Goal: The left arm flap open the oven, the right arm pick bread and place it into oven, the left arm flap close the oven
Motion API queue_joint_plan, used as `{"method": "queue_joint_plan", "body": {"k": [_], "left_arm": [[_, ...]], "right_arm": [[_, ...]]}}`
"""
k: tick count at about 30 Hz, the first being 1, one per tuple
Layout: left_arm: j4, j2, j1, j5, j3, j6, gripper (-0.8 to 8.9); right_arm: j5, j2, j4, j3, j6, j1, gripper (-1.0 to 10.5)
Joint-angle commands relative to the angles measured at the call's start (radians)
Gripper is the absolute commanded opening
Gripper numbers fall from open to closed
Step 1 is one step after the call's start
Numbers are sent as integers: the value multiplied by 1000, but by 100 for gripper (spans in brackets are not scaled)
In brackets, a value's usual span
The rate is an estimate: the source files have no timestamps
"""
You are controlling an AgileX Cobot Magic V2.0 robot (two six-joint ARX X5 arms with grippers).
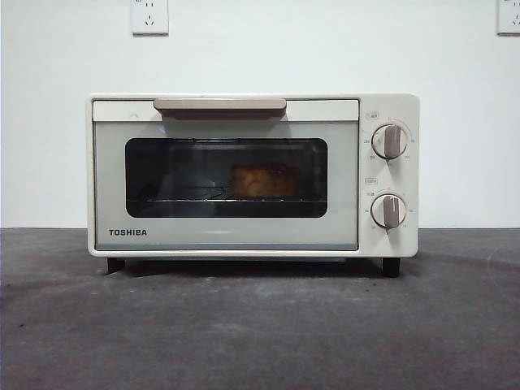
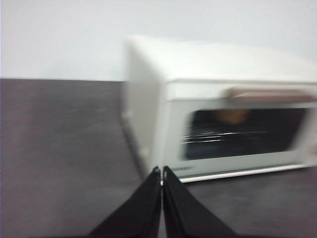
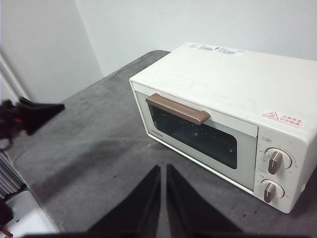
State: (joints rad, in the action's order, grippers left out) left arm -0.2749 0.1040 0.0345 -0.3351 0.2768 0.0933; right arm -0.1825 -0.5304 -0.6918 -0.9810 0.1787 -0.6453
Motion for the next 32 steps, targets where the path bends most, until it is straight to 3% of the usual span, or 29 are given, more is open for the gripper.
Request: {"method": "queue_joint_plan", "body": {"k": [1, 9, 32], "left_arm": [[55, -29, 6, 120, -92, 5, 12], [66, -79, 6, 288, -204, 5, 12], [88, -101, 0, 314, -264, 2, 12]], "right_arm": [[0, -3, 11, -17, -11, -6, 17], [0, -3, 11, -17, -11, -6, 17], [0, -3, 11, -17, -11, -6, 17]]}}
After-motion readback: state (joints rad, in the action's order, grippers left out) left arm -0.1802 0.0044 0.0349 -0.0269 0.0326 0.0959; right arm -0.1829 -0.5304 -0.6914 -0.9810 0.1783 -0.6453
